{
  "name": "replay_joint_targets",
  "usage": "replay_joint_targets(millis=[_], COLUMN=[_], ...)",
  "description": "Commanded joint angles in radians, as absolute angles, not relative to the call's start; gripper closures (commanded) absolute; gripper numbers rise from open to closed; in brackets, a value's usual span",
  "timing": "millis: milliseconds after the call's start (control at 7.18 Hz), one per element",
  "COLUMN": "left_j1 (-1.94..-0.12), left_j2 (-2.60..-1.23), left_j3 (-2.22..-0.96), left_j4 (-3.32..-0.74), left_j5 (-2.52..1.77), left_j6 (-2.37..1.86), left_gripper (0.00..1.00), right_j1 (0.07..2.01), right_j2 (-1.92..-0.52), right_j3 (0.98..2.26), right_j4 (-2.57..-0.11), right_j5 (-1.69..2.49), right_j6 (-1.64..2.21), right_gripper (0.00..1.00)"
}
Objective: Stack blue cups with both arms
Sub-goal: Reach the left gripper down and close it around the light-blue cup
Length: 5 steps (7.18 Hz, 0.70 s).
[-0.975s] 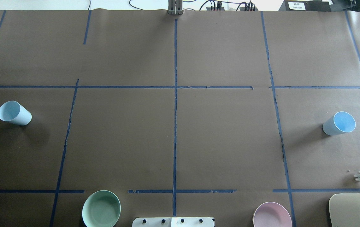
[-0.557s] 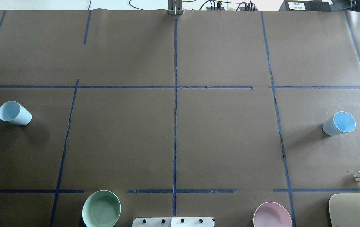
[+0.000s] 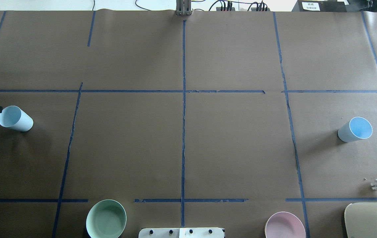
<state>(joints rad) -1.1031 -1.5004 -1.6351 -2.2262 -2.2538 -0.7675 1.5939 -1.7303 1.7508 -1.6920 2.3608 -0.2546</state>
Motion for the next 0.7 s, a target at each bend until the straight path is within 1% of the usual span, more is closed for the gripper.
replay_joint_targets(millis=[0,139,279,557], left_j1=[-1.056,-1.04,-1.001,-0.986], left_j2=[-1.525,-1.525,-1.525,-1.538], left_j3=[-1.602,-1.591,-1.576,-1.566], left_j4=[-2.26,-2.26,-2.26,-2.253], left_j5=[-2.23,-2.215,-2.194,-2.164], left_j6=[-0.833,-0.836,-0.836,-0.841], left_gripper=[0.0,0.0,0.03,0.74], right_j1=[1.594,1.594,1.594,1.594], right_j2=[-1.73,-1.732,-1.732,-1.732], right_j3=[1.75,1.75,1.75,1.75], right_j4=[-1.692,-1.693,-1.692,-1.693], right_j5=[2.361,2.361,2.361,2.361], right_j6=[-0.255,-0.255,-0.255,-0.255], right_gripper=[0.0,0.0,0.0,0.0])
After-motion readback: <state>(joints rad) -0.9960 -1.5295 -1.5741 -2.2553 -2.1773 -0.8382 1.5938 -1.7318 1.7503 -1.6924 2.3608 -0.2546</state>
